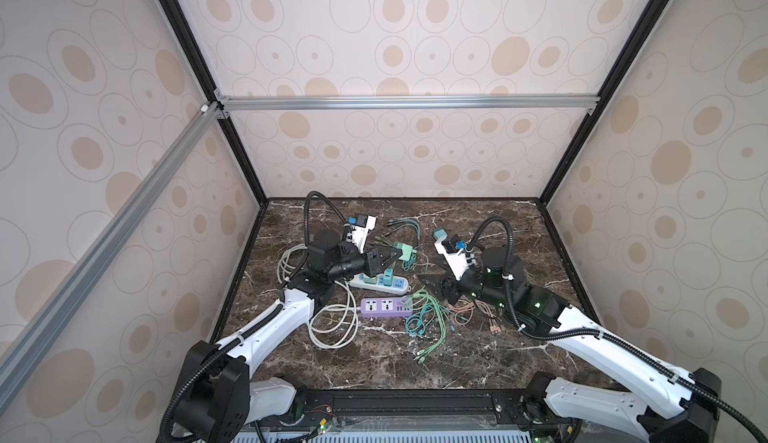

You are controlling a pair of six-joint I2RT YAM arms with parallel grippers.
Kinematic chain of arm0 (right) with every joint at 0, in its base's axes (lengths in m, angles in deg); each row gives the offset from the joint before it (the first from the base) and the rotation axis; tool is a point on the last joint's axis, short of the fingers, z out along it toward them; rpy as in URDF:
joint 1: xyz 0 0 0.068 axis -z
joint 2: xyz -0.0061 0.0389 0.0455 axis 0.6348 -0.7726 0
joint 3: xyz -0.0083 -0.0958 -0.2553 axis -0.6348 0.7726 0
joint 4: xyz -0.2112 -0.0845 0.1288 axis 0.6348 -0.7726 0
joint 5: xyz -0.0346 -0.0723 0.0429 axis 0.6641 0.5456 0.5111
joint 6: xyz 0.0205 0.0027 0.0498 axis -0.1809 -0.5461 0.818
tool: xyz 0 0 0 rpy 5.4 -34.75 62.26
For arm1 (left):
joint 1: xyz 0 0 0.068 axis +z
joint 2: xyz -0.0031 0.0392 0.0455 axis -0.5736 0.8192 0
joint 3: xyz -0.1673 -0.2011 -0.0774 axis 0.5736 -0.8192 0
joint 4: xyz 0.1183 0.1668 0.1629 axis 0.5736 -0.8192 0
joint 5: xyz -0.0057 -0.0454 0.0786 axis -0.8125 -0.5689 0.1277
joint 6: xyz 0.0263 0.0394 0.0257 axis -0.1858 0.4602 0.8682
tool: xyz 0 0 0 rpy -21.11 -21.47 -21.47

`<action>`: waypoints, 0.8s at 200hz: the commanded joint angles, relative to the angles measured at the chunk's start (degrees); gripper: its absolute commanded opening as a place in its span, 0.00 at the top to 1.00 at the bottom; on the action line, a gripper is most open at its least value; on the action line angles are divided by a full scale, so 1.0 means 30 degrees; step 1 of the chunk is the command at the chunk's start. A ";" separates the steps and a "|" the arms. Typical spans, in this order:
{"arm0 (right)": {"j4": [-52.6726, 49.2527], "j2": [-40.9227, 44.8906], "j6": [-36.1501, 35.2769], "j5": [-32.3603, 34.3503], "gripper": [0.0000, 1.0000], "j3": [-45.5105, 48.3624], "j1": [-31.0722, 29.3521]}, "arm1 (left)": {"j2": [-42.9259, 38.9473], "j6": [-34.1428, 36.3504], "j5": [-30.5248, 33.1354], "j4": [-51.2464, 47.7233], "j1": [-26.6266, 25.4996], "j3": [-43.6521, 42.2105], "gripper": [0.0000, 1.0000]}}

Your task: Insert the plug

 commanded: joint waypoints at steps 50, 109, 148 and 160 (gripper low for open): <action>0.9842 -0.0385 0.6816 -0.3957 0.38 0.3224 0.0528 | -0.0293 -0.2772 -0.1046 0.6232 -0.0047 0.0313 1.00; 1.5189 -0.1955 1.0012 -0.6178 0.36 0.3612 0.1891 | -0.1079 -0.3583 -0.1968 0.8322 -0.0047 -0.0201 1.00; 1.7255 -0.2957 1.0899 -0.6996 0.34 0.3001 0.1934 | -0.1449 -0.4592 -0.2376 1.0422 -0.0047 -0.0696 1.00; 1.8030 -0.3296 1.1227 -0.7303 0.34 0.2798 0.1923 | -0.1480 -0.5082 -0.2406 1.1034 -0.0045 -0.0801 1.00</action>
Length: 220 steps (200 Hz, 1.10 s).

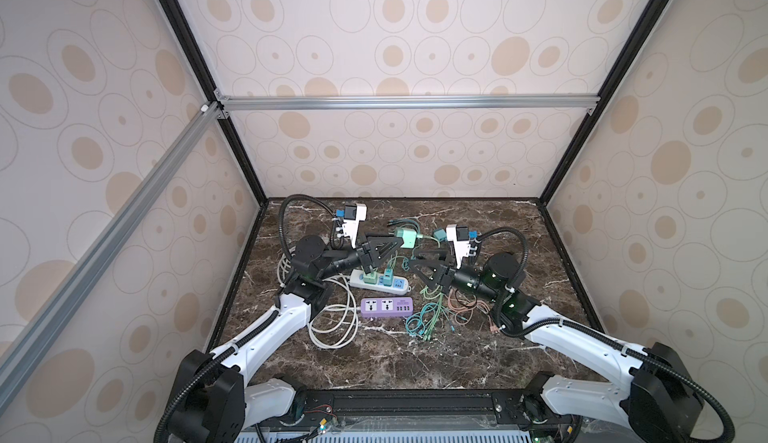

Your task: Insert the plug

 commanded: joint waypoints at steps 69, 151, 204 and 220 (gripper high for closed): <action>0.3933 -0.0851 0.1766 -0.2516 0.38 -0.2149 0.0023 | -0.0811 -0.2836 -0.0807 0.5323 -0.0044 -0.0660 1.00; 0.4633 -0.1575 0.1963 -0.2823 0.46 -0.3051 0.0037 | -0.0497 -0.5107 -0.0541 0.8948 -0.0047 -0.1597 1.00; 0.4652 -0.2075 0.2022 -0.2870 0.54 -0.3401 -0.0033 | -0.0415 -0.5841 0.0068 1.0826 -0.0047 -0.2186 1.00; 0.4692 -0.2236 0.1994 -0.2861 0.54 -0.3526 -0.0120 | -0.0489 -0.5671 0.0223 1.0847 -0.0047 -0.2282 1.00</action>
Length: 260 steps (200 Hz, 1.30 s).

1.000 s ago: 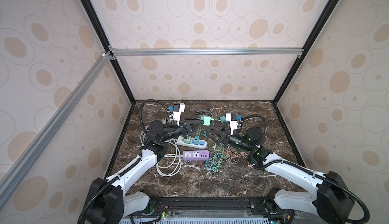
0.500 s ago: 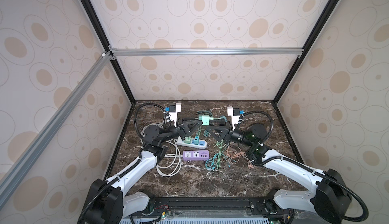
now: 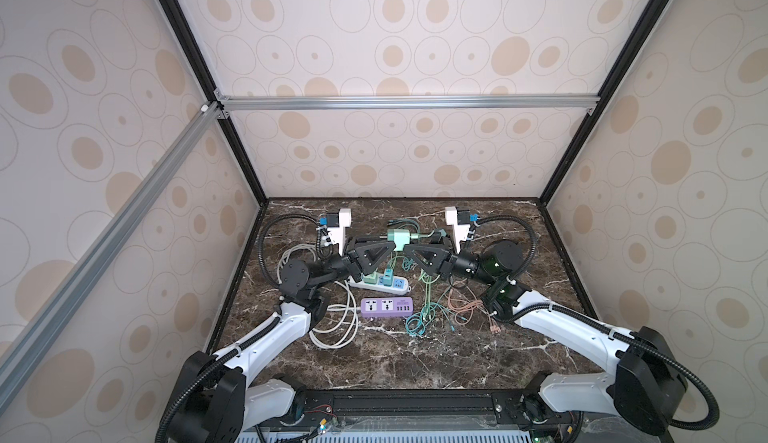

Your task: Insert the plug

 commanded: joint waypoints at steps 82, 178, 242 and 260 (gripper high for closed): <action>0.1128 -0.1080 0.0182 -0.0144 0.60 -0.1550 -0.0551 | -0.0527 0.0071 0.0695 0.2147 -0.0069 -0.0532 1.00; 0.1094 -0.1691 0.0418 -0.0423 0.89 -0.2038 -0.0664 | -0.0934 0.1282 0.1678 0.0827 -0.0043 -0.0774 0.87; -0.3939 -0.0273 -0.1746 0.0797 0.98 -0.2268 -0.0483 | -0.2704 0.4162 0.2705 -0.3685 0.0063 -0.1575 0.41; -0.6162 0.0152 -0.2577 0.1025 1.00 -0.2549 -0.0337 | -0.3453 0.5104 0.3100 -0.5214 0.0139 -0.1869 0.31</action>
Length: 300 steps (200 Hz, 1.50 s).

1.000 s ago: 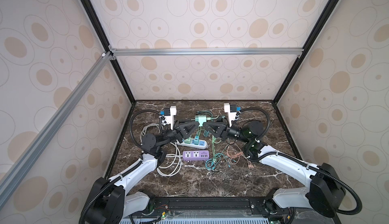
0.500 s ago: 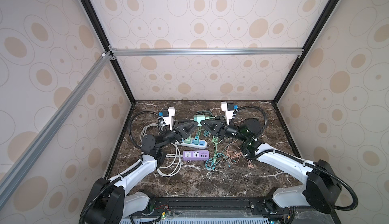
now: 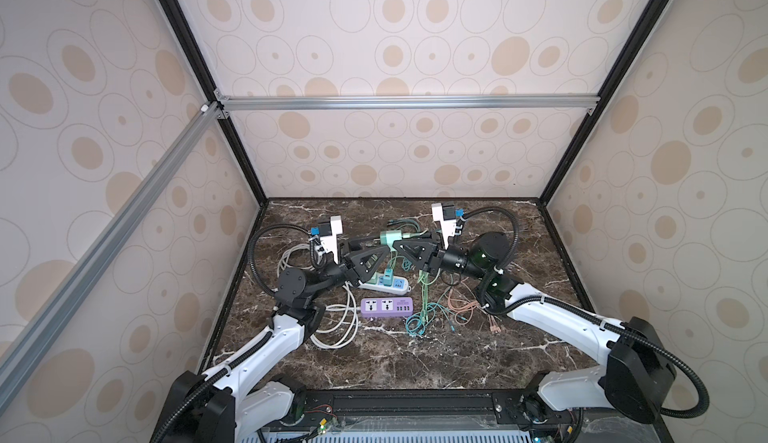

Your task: Insert the plug

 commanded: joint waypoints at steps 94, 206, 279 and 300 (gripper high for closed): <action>-1.8039 0.1428 -0.6826 0.0487 1.00 -0.5828 0.2501 | -0.3885 0.6713 0.7643 -1.3808 0.0615 0.0180 0.23; -2.9603 -0.9541 -0.9977 0.0333 1.00 -2.2831 0.5830 | -0.4661 0.6931 1.0191 -1.7409 0.0990 -0.0008 0.24; -3.1124 -1.5016 -1.4017 0.1700 1.00 -3.2138 0.5783 | -0.5816 0.7209 1.0700 -1.8639 0.1141 0.0002 0.24; -3.0652 -1.4355 -1.4192 0.1665 1.00 -2.8749 0.5801 | -0.6149 0.7116 1.0981 -1.8832 0.1185 -0.0261 0.24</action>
